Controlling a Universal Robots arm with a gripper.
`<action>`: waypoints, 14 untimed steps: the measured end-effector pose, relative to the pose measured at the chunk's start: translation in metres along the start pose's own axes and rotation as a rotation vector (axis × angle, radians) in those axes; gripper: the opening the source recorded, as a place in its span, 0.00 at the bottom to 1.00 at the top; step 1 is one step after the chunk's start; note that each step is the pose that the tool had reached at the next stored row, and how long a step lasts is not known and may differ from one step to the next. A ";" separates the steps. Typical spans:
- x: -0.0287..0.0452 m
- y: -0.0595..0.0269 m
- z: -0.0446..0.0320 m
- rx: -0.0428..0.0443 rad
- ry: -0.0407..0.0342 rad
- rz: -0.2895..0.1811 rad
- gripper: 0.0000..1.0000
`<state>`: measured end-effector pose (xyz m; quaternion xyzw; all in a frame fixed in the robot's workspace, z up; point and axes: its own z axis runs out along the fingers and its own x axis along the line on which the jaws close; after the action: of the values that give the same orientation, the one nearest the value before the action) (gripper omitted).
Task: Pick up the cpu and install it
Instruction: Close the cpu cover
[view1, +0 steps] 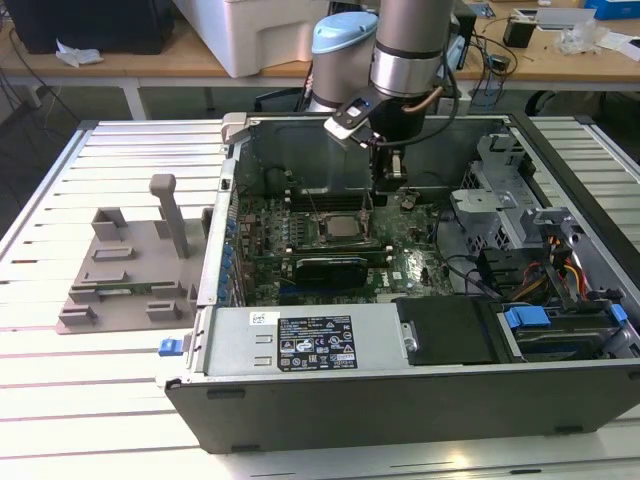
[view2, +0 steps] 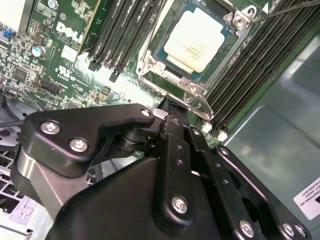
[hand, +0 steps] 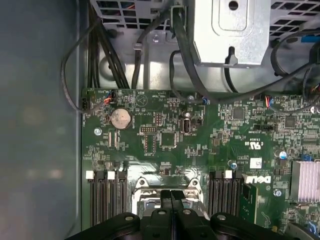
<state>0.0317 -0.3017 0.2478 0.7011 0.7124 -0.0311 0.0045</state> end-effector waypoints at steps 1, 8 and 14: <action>0.0000 -0.0013 0.0001 0.0000 0.0001 0.000 0.11; 0.0004 -0.0138 0.0027 0.0000 0.0003 0.000 0.11; 0.0016 -0.0458 0.0170 -0.0001 0.0004 0.000 0.11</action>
<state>-0.0147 -0.3016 0.2325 0.7010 0.7125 -0.0309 0.0044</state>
